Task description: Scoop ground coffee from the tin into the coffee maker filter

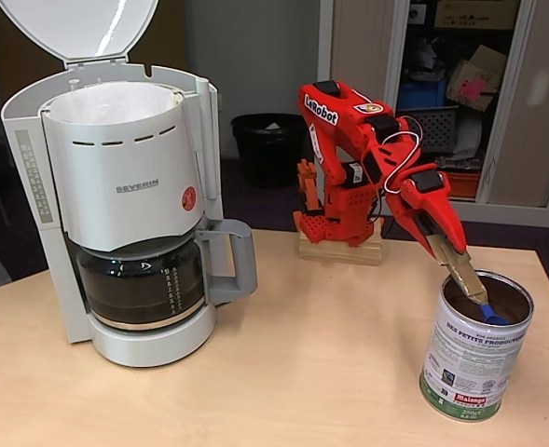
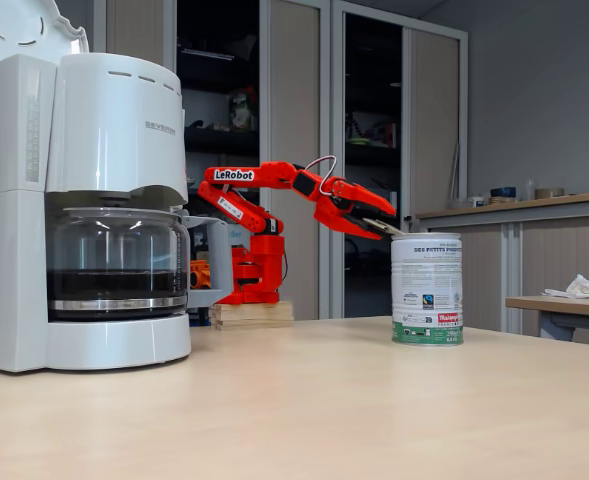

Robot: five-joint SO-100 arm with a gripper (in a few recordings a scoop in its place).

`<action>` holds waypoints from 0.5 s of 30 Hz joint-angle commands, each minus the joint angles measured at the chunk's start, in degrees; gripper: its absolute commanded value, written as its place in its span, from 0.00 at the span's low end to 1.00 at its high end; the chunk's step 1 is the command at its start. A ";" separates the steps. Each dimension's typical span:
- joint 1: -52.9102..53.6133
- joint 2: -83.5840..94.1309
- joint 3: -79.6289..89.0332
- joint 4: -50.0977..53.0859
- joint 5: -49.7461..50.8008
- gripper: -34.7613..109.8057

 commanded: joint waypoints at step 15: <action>-0.88 -0.79 2.37 -5.54 0.62 0.32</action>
